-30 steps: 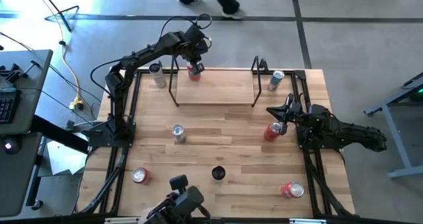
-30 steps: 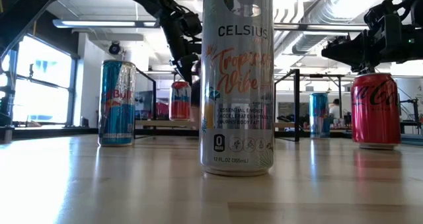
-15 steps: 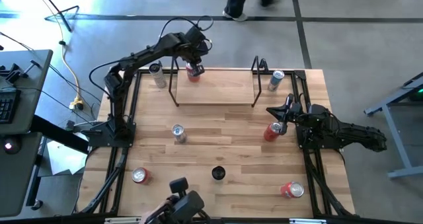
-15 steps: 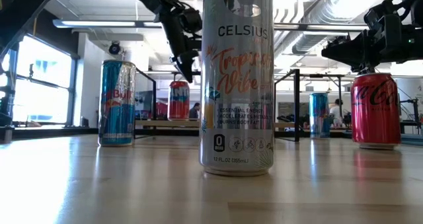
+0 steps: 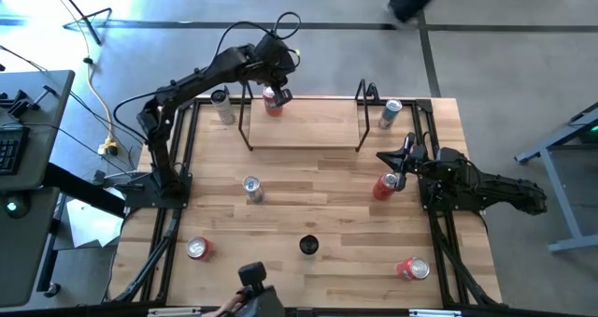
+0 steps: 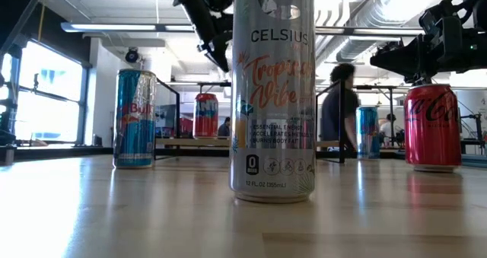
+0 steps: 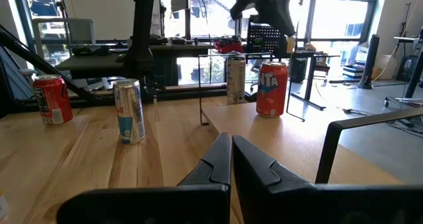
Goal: Place canned beverage on shelf
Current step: Put the top blue soda can on the shelf
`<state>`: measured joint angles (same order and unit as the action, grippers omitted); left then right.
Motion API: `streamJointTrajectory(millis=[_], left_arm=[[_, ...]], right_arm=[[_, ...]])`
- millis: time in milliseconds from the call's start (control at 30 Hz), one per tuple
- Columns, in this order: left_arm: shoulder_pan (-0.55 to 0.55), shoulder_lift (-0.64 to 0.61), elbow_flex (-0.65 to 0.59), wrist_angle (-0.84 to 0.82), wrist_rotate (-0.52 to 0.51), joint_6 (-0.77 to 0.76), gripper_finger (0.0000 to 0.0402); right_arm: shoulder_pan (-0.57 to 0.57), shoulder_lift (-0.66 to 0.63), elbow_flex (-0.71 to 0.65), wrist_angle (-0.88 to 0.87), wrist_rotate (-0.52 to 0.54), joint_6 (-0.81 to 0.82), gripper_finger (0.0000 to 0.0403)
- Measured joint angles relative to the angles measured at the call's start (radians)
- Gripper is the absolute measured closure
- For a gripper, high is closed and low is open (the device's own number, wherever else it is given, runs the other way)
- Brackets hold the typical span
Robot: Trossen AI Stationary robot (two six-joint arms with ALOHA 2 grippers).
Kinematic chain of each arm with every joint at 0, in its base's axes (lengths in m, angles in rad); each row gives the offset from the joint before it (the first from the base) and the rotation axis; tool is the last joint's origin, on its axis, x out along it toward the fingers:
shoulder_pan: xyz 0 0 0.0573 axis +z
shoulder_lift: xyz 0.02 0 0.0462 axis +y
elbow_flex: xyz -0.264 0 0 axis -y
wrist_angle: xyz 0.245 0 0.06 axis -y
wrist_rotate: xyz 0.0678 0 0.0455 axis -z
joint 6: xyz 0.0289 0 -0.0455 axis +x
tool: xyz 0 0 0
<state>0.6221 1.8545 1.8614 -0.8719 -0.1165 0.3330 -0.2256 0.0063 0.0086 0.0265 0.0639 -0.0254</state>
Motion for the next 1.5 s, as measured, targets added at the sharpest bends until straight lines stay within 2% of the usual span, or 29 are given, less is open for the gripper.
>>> streamJointTrajectory(millis=[467, 533, 800, 1033, 1200, 1500], left_arm=[[-0.102, -0.029, -0.002, 0.13, 0.002, -0.026, 0.0401], [-0.119, -0.033, -0.036, 0.195, 0.002, -0.026, 0.0402], [-0.156, -0.102, -0.285, 0.442, 0.058, -0.041, 0.0401], [-0.189, -0.254, -0.552, 0.702, 0.066, -0.074, 0.0402], [-0.224, -0.378, -0.708, 0.776, 0.068, -0.109, 0.0402], [-0.292, -0.542, -0.909, 0.9, 0.052, -0.167, 0.0402]], right_arm=[[0.0, 0.0, 0.0, 0.0, 0.0, 0.0, 0.0403], [0.0, 0.0, 0.0, 0.0, 0.0, 0.0, 0.0403], [0.0, 0.0, 0.0, 0.0, 0.0, 0.0, 0.0403], [0.0, 0.0, 0.0, 0.0, 0.0, 0.0, 0.0403], [0.0, 0.001, 0.0, 0.0, 0.0, 0.0, 0.0403], [0.0, 0.0, 0.0, 0.0, 0.0, 0.0, 0.0403]])
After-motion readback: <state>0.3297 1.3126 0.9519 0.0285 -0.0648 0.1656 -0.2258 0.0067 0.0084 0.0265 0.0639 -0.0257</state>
